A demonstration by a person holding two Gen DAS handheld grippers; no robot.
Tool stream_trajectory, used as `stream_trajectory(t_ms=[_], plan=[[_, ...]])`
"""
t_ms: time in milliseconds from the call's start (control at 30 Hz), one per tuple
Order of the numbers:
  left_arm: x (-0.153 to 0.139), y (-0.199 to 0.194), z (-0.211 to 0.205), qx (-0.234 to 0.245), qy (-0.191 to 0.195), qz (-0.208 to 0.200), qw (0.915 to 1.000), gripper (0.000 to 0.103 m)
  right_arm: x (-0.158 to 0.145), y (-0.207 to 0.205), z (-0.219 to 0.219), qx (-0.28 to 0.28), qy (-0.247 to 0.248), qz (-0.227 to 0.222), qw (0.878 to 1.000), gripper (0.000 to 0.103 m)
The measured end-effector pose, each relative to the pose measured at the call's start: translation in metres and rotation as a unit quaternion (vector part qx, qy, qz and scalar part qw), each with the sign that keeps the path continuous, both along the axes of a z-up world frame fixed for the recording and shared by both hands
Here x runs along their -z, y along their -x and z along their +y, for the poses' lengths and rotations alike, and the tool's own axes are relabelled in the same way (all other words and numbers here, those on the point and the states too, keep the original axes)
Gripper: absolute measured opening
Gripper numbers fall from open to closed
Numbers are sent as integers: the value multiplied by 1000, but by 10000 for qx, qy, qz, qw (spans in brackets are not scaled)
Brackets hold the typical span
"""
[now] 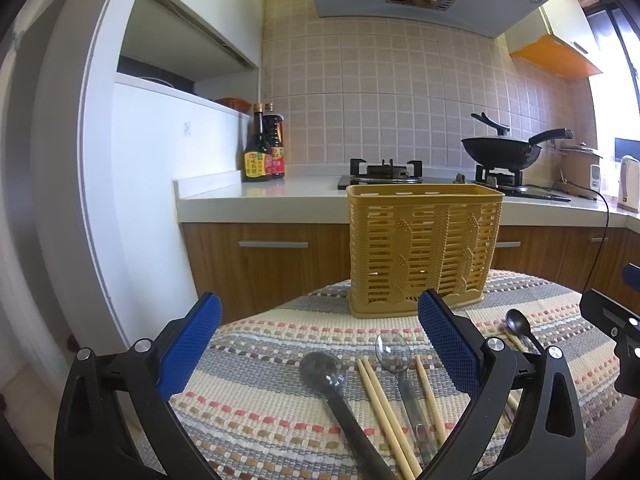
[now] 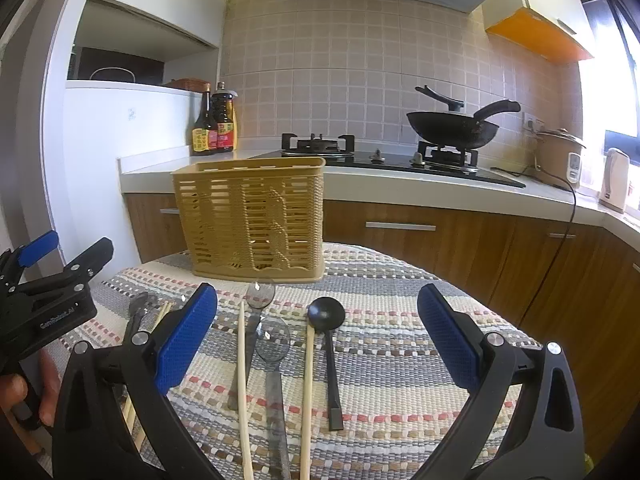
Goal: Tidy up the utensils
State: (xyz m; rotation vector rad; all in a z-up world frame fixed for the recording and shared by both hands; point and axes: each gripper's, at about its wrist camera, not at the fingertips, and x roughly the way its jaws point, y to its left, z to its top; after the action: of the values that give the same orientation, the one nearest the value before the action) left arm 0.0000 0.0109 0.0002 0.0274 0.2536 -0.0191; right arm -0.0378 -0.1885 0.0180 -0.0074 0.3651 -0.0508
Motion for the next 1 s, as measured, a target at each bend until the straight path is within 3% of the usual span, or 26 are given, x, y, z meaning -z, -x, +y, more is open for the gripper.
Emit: stream_trajectory(t_ms=[1000], plan=[[0,0,0,-23,-19,15,10000,96,1,0,2,-13,7,24,10000,96]])
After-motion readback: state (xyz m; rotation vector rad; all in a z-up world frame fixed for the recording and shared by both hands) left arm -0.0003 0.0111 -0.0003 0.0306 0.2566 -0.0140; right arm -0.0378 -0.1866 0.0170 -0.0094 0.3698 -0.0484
